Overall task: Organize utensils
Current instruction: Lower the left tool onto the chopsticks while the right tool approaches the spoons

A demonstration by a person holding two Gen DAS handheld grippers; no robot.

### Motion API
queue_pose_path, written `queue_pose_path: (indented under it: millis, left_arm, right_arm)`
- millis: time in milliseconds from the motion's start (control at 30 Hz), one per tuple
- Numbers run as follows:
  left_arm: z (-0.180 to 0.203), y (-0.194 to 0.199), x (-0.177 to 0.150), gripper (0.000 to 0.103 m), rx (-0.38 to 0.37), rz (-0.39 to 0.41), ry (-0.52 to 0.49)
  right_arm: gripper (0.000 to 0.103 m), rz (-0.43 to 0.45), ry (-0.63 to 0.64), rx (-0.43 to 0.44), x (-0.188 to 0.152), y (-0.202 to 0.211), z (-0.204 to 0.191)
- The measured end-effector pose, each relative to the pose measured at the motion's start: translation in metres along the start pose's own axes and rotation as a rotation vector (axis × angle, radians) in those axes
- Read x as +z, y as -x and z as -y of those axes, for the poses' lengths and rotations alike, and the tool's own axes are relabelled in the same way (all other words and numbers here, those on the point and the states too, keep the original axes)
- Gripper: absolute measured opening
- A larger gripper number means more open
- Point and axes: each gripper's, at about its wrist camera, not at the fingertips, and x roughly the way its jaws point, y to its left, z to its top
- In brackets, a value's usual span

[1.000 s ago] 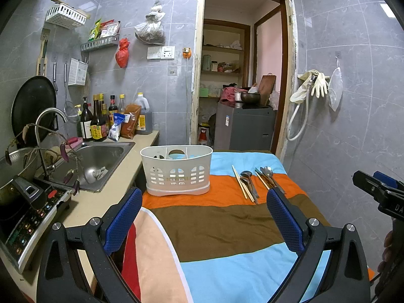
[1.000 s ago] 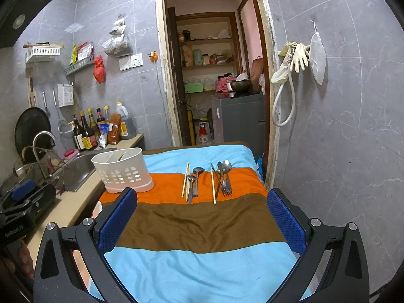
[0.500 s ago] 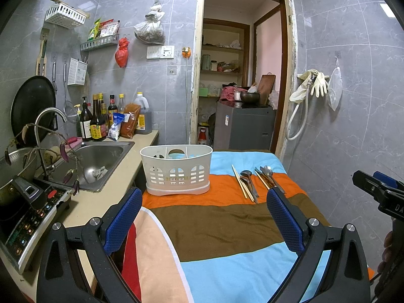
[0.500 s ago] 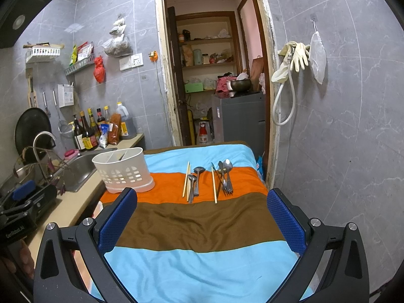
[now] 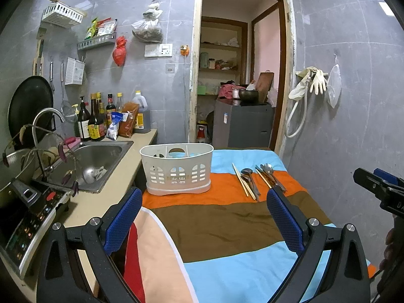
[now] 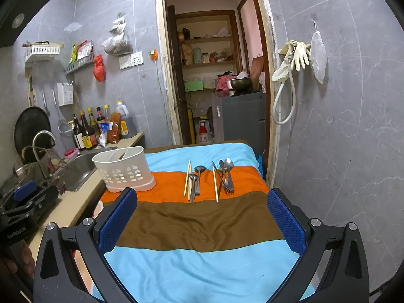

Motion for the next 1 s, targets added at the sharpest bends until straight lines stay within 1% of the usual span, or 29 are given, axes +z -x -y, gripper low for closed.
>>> queue_pose_path:
  millis: [100,233,367,600,700,800,833,900,1000]
  left_arm:
    - [-0.004,-0.005,0.001,0.097,-0.014,0.002,-0.002]
    - [-0.005,-0.017,0.011,0.097,-0.034,0.013,-0.011]
    - [-0.003,-0.027,0.021,0.097,-0.055,0.023,-0.012]
    - [0.002,-0.059,0.043,0.097,-0.112,0.022,0.037]
    - [0.012,-0.081,0.053,0.097,-0.125,0.008,0.033]
    - [0.023,-0.099,0.056,0.097,-0.139,-0.001,0.023]
    - [0.029,-0.111,0.058,0.097,-0.143,0.000,0.015]
    - [0.035,-0.124,0.061,0.097,-0.135,0.011,0.009]
    - [0.048,-0.161,0.070,0.097,-0.129,0.013,0.005]
  right_arm:
    - [0.103,0.002,0.007,-0.006,-0.002,-0.003,0.000]
    - [0.103,0.024,0.019,-0.017,0.001,-0.003,-0.005]
    - [0.103,0.043,0.019,-0.029,0.016,-0.005,-0.005]
    - [0.103,0.069,0.041,-0.047,0.042,-0.023,0.007]
    - [0.103,0.066,0.056,-0.040,0.053,-0.038,0.015]
    - [0.103,0.052,0.055,-0.028,0.060,-0.059,0.028]
    - [0.103,0.048,0.049,-0.023,0.063,-0.067,0.033]
    - [0.103,0.040,0.042,-0.009,0.069,-0.084,0.045]
    - [0.103,0.008,0.055,-0.006,0.076,-0.115,0.060]
